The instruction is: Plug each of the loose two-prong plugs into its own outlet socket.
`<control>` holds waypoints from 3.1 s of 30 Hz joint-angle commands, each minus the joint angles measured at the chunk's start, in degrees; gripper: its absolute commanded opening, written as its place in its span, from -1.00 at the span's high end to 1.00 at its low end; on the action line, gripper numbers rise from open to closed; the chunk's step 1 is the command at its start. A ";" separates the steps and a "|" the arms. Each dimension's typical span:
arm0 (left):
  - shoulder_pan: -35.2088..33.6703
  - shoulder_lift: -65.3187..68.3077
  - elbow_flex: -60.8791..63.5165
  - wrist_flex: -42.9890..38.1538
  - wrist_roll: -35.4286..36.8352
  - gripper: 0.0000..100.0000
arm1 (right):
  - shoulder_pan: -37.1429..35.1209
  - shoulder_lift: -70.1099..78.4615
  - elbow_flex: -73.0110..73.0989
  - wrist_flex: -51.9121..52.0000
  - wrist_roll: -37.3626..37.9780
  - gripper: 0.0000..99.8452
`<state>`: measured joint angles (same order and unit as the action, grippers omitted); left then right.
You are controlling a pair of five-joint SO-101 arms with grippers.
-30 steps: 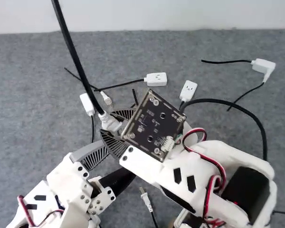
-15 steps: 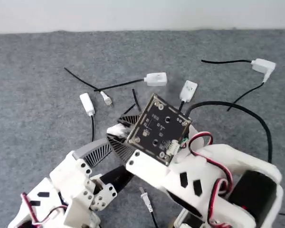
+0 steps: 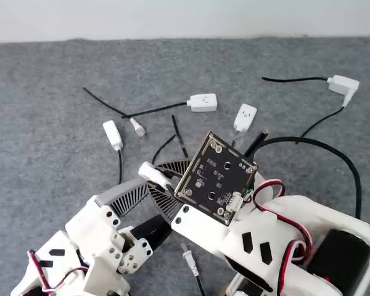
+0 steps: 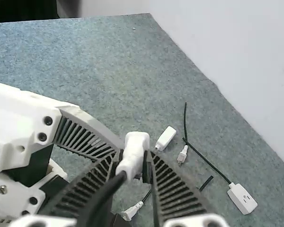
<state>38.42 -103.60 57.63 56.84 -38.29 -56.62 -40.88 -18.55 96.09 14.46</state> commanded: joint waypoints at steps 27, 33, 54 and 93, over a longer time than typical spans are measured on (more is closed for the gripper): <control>-27.69 -0.70 29.14 -15.91 13.54 0.56 | 11.30 0.84 2.11 1.01 2.99 0.98; -33.58 -0.62 30.11 -18.55 17.67 0.56 | 26.51 0.92 14.68 -7.96 7.38 0.98; -41.32 -0.53 38.81 -30.77 23.30 0.56 | 52.18 29.14 24.26 -32.22 8.00 0.98; -42.55 48.35 27.21 -55.74 25.41 0.56 | 53.14 80.75 -26.73 -21.23 37.98 0.98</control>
<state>-3.78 -55.34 88.04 2.68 -13.49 -2.29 42.20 -41.58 70.33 51.91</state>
